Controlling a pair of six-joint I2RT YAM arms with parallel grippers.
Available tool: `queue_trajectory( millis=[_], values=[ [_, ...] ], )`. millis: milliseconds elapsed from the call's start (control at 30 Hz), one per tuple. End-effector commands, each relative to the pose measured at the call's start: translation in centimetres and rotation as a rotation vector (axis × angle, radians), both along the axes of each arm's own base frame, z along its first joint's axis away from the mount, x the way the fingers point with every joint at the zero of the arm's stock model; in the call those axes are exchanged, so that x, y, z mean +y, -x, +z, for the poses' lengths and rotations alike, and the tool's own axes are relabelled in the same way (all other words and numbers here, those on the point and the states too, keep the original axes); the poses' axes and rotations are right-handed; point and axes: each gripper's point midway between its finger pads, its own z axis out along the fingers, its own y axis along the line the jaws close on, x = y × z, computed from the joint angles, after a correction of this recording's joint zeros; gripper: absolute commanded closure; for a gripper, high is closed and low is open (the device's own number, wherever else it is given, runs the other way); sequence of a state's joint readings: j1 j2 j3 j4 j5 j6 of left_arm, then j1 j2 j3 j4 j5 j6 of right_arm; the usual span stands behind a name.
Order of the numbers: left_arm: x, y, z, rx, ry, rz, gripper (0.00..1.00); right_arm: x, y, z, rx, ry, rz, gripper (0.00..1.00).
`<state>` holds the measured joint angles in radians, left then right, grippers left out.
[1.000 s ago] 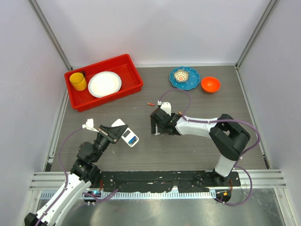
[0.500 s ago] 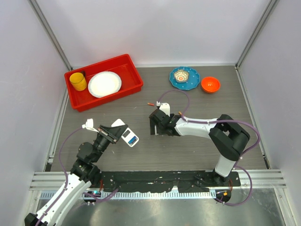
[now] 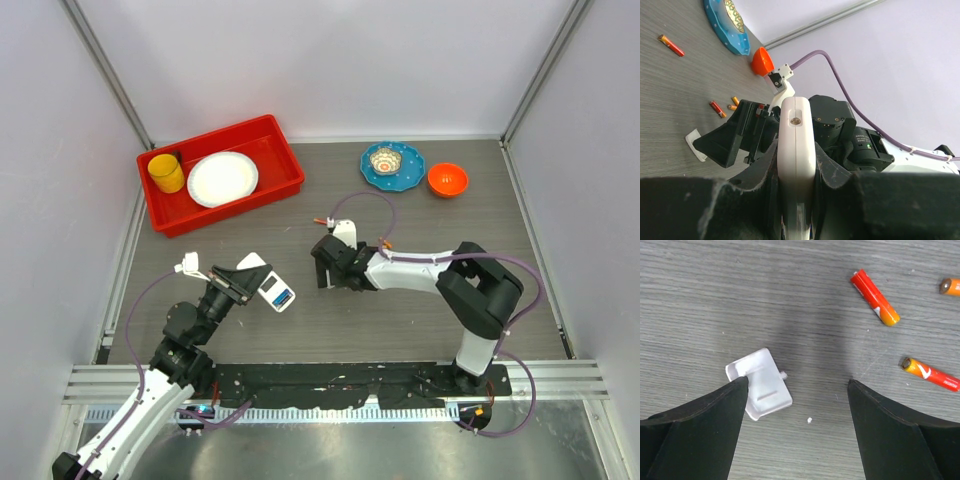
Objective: Load the batteries into the remote control
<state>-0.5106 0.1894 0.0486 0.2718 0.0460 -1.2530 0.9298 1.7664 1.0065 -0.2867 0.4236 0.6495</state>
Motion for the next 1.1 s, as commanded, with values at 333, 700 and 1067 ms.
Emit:
queue_trajectory(
  millis=[333,700,1067],
  values=[
    [-0.1,0.1,-1.5,0.0,-0.008,-0.009,1.0,2.2,1.4,-1.6,-0.009,0.168,0.107,0.21],
    [-0.1,0.2,-1.6,-0.001,-0.008,-0.012,1.0,3.4,1.9,-2.6,0.011,0.209,0.14,0.71],
    [-0.2,0.3,-1.6,-0.001,-0.006,-0.016,1.0,3.6,2.0,-2.5,0.019,0.193,0.125,0.99]
  ],
)
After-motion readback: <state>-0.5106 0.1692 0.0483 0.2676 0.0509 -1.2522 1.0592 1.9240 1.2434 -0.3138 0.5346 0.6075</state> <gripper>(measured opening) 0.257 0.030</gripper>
